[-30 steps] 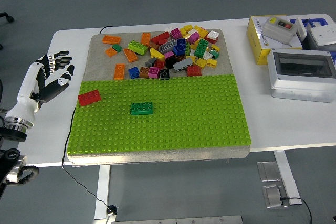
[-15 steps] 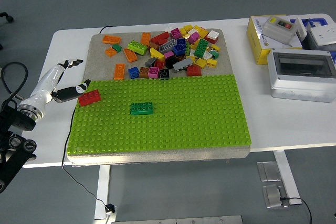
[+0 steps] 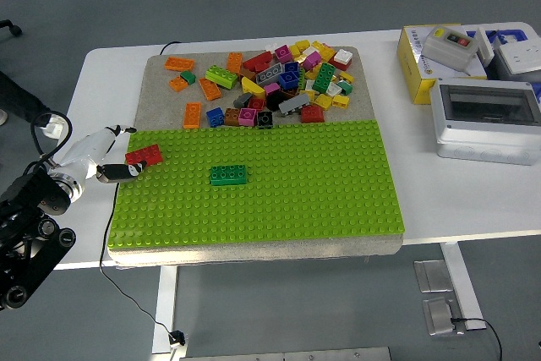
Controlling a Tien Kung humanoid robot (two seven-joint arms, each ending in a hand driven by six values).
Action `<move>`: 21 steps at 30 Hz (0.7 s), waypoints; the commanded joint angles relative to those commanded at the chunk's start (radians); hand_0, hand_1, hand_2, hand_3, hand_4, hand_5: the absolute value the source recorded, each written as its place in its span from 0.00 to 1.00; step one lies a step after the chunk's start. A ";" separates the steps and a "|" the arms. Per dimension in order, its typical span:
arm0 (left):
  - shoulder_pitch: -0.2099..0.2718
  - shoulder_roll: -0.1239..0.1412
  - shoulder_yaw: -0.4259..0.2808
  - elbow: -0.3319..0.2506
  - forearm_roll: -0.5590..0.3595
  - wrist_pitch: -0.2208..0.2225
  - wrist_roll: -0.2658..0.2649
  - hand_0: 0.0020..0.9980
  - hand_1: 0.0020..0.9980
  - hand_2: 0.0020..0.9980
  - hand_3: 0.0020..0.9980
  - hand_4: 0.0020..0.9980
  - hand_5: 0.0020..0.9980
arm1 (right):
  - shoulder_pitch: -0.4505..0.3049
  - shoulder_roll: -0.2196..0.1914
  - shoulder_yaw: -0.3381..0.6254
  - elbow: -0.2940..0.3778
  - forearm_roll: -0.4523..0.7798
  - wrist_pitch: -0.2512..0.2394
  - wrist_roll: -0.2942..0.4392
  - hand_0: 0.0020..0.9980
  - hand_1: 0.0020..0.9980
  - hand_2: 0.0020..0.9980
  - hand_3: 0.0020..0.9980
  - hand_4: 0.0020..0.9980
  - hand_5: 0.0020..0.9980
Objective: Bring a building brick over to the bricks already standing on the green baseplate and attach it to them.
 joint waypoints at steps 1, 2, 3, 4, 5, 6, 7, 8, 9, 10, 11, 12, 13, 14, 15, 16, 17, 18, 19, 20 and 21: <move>-0.002 -0.001 0.004 0.006 0.000 -0.001 0.002 1.00 0.98 0.98 0.92 0.73 0.35 | 0.000 0.000 0.000 0.000 -0.001 0.000 0.000 0.67 0.64 0.67 0.71 0.59 0.72; -0.004 -0.002 0.010 0.012 0.000 -0.003 0.004 1.00 0.98 0.98 0.92 0.73 0.35 | 0.000 0.000 -0.001 0.000 -0.001 0.000 0.000 0.67 0.64 0.67 0.71 0.59 0.72; -0.006 -0.004 0.014 0.016 0.000 -0.004 0.005 1.00 0.99 0.99 0.88 0.73 0.35 | 0.001 0.000 -0.001 0.000 -0.002 0.000 0.000 0.67 0.64 0.67 0.71 0.59 0.72; -0.007 -0.005 0.018 0.020 0.001 -0.004 0.006 1.00 0.99 0.99 0.88 0.73 0.35 | 0.001 0.000 -0.002 0.000 -0.001 0.000 0.000 0.67 0.64 0.67 0.71 0.59 0.72; -0.009 -0.007 0.022 0.025 0.003 -0.005 0.007 1.00 0.99 0.99 0.88 0.73 0.35 | 0.001 0.000 -0.004 0.000 0.001 0.000 0.001 0.67 0.64 0.67 0.71 0.59 0.72; -0.011 -0.009 0.026 0.029 0.006 -0.005 0.007 1.00 0.99 0.99 0.88 0.73 0.35 | 0.001 0.000 -0.008 0.000 0.003 -0.001 0.001 0.67 0.64 0.67 0.71 0.59 0.72; -0.014 -0.012 0.028 0.033 0.010 -0.003 0.006 1.00 0.99 0.99 0.88 0.73 0.35 | 0.001 0.000 -0.011 0.000 0.006 0.000 0.002 0.67 0.64 0.67 0.71 0.59 0.72; -0.016 -0.014 0.030 0.036 0.014 -0.001 0.006 1.00 0.99 0.99 0.88 0.73 0.35 | 0.002 0.000 -0.013 0.000 0.007 0.000 0.002 0.67 0.64 0.67 0.71 0.59 0.72; -0.019 -0.017 0.032 0.041 0.019 0.001 0.005 1.00 1.00 1.00 0.82 0.74 0.35 | 0.002 0.000 -0.014 0.000 0.009 0.000 0.002 0.67 0.64 0.67 0.71 0.59 0.72; -0.021 -0.019 0.033 0.044 0.023 0.003 0.005 1.00 1.00 1.00 0.82 0.74 0.35 | 0.002 0.000 -0.016 0.000 0.010 0.000 0.002 0.67 0.64 0.67 0.71 0.59 0.72; -0.026 -0.024 0.035 0.051 0.031 0.008 0.005 1.00 1.00 1.00 0.82 0.74 0.35 | 0.003 -0.001 -0.017 0.000 0.012 0.000 0.002 0.67 0.64 0.67 0.71 0.59 0.72; -0.030 -0.027 0.037 0.055 0.036 0.011 0.005 1.00 1.00 1.00 0.82 0.74 0.35 | 0.003 -0.002 -0.018 0.000 0.014 0.001 0.002 0.67 0.64 0.67 0.71 0.59 0.72; -0.034 -0.031 0.039 0.061 0.041 0.016 0.005 1.00 1.00 1.00 0.82 0.74 0.35 | 0.004 -0.003 -0.018 0.000 0.015 0.001 0.003 0.67 0.64 0.67 0.71 0.59 0.72; -0.037 -0.032 0.040 0.063 0.044 0.018 0.005 1.00 1.00 1.00 0.82 0.74 0.35 | 0.004 -0.003 -0.018 0.000 0.016 0.001 0.002 0.67 0.64 0.67 0.71 0.59 0.72; -0.039 -0.035 0.040 0.067 0.046 0.020 0.006 1.00 1.00 1.00 0.79 0.75 0.36 | 0.004 -0.004 -0.018 0.000 0.016 0.001 0.002 0.67 0.64 0.67 0.71 0.59 0.72; -0.042 -0.037 0.041 0.072 0.048 0.021 0.006 1.00 1.00 1.00 0.79 0.75 0.36 | 0.004 -0.004 -0.018 0.000 0.017 0.001 0.003 0.67 0.64 0.67 0.71 0.59 0.72; -0.045 -0.039 0.042 0.076 0.049 0.020 0.007 1.00 1.00 1.00 0.79 0.75 0.36 | 0.004 -0.004 -0.017 0.000 0.017 0.001 0.003 0.67 0.64 0.67 0.71 0.59 0.72; -0.047 -0.040 0.045 0.080 0.049 0.018 0.008 1.00 1.00 1.00 0.79 0.75 0.36 | 0.004 -0.004 -0.014 0.000 0.015 0.001 0.002 0.67 0.64 0.67 0.71 0.59 0.72; -0.048 -0.042 0.048 0.086 0.049 0.016 0.009 1.00 1.00 1.00 0.79 0.75 0.36 | 0.004 -0.005 -0.011 0.000 0.013 0.001 0.002 0.67 0.64 0.67 0.71 0.59 0.72; -0.049 -0.042 0.050 0.088 0.048 0.014 0.010 1.00 1.00 1.00 0.79 0.75 0.36 | 0.004 -0.005 -0.009 0.000 0.013 0.001 0.002 0.67 0.64 0.67 0.71 0.59 0.72; -0.049 -0.043 0.052 0.093 0.048 0.012 0.011 1.00 1.00 1.00 0.78 0.76 0.36 | 0.004 -0.005 -0.008 0.000 0.014 0.000 0.003 0.67 0.64 0.67 0.71 0.59 0.72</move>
